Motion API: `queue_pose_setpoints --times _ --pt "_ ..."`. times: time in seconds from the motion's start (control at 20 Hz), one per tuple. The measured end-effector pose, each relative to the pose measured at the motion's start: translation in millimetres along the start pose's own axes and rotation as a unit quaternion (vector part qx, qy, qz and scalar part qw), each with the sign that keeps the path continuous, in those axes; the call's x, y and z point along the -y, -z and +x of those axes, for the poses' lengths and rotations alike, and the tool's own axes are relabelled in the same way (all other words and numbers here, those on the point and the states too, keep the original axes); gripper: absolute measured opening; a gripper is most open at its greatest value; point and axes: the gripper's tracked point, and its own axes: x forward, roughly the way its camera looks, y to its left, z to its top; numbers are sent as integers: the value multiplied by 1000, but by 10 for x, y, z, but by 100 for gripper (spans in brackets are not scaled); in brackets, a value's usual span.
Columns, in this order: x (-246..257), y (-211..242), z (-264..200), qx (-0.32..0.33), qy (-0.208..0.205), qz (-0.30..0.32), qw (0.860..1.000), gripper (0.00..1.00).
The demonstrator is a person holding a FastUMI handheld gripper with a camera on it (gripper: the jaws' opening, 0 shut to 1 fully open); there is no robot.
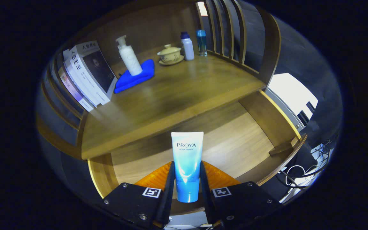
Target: Pull open the drawer, take out the items inside it, and place them on the countertop above the cabinet.
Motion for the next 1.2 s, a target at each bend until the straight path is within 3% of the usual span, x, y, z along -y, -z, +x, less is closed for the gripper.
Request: queue_pose_setpoints --times 0.3,0.75,1.2 --pt "-258 -470 -117 35 -16 -25 999 44" --pt "-677 -1212 244 56 -48 -63 995 44" --pt "-792 -1388 721 41 -89 -107 989 46"
